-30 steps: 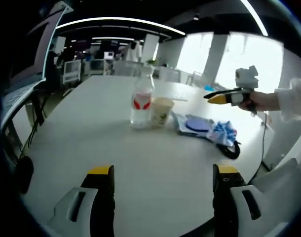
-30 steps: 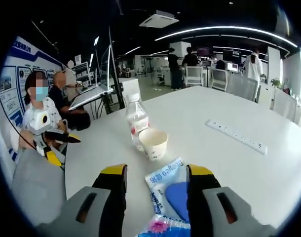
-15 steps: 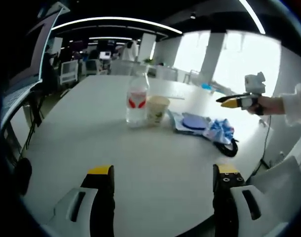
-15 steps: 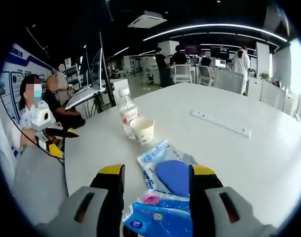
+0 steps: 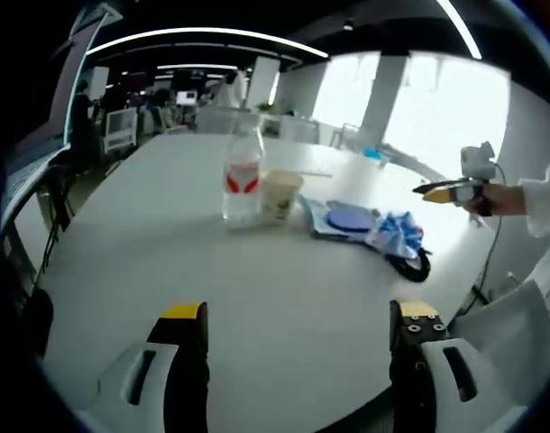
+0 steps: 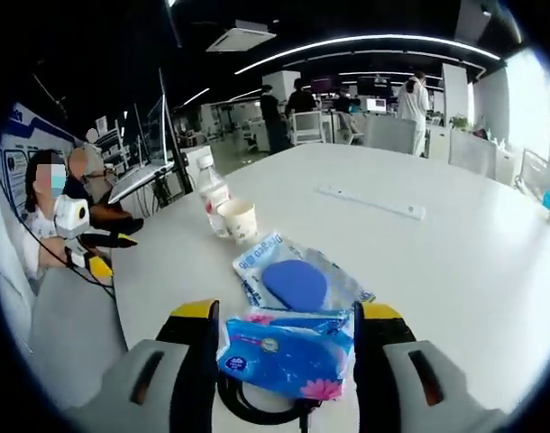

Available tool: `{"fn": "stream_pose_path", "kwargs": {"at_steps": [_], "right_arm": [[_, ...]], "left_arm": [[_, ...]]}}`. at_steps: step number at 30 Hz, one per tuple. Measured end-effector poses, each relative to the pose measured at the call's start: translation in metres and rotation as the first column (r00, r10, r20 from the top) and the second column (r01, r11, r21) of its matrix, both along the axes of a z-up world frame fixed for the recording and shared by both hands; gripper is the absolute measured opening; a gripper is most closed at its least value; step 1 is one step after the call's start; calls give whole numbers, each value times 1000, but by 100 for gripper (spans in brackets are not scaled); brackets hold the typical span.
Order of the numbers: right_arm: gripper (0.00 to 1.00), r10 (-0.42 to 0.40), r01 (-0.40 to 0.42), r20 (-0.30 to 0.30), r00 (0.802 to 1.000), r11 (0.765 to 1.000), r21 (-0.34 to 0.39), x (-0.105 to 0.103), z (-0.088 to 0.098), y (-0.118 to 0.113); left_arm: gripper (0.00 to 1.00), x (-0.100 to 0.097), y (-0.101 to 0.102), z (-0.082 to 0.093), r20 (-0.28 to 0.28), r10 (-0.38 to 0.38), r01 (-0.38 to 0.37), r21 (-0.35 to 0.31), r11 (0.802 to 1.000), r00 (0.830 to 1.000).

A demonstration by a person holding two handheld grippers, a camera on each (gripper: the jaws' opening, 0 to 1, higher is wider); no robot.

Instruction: Arrange the tabletop items into an orderly group along one side of the table until the central work area is clear of visible clutter.

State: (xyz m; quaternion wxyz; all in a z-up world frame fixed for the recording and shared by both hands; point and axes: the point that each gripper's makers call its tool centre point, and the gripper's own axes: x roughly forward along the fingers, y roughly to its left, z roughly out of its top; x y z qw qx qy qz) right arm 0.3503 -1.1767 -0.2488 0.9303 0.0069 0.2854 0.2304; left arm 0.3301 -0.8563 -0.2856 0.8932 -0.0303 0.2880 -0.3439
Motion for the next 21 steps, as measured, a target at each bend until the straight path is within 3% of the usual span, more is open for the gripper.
{"fn": "stream_pose_path", "kwargs": {"at_steps": [7,21], "right_arm": [[60,-49,49,-17,999,999,4,-18,-6,-18],[60,-108,109,-36,993,994,14,-40,-17,-33]], "left_arm": [[79,-4,-2,-3,-12,-12,12,3,1000,1000],[79,-7,-6,-10,-20,-31,31,8,999,999]]}}
